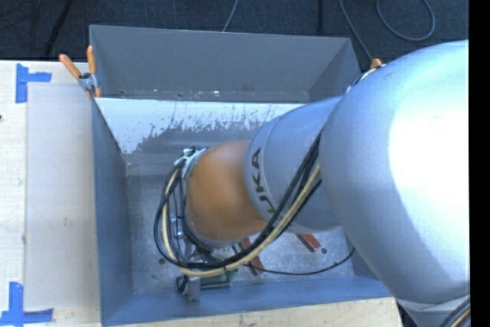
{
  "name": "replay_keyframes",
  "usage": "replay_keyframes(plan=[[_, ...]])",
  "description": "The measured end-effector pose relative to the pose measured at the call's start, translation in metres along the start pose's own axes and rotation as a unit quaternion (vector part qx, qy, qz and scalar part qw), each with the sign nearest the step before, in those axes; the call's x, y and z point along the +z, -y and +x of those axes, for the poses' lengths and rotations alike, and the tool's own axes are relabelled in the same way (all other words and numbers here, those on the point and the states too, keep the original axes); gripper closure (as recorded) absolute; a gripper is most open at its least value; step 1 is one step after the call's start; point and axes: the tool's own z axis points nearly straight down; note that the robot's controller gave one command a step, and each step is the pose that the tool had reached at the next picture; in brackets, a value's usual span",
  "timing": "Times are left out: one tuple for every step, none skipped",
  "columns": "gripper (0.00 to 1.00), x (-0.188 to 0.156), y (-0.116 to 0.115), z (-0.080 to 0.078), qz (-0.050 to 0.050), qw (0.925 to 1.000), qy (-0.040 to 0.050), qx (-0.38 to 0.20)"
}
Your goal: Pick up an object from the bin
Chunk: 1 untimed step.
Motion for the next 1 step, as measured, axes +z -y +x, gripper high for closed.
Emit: replay_keyframes(plan=[[0.00, -0.0005, 0.0819, 0.0166, 0.001, 0.9991, -0.0002, -0.043]])
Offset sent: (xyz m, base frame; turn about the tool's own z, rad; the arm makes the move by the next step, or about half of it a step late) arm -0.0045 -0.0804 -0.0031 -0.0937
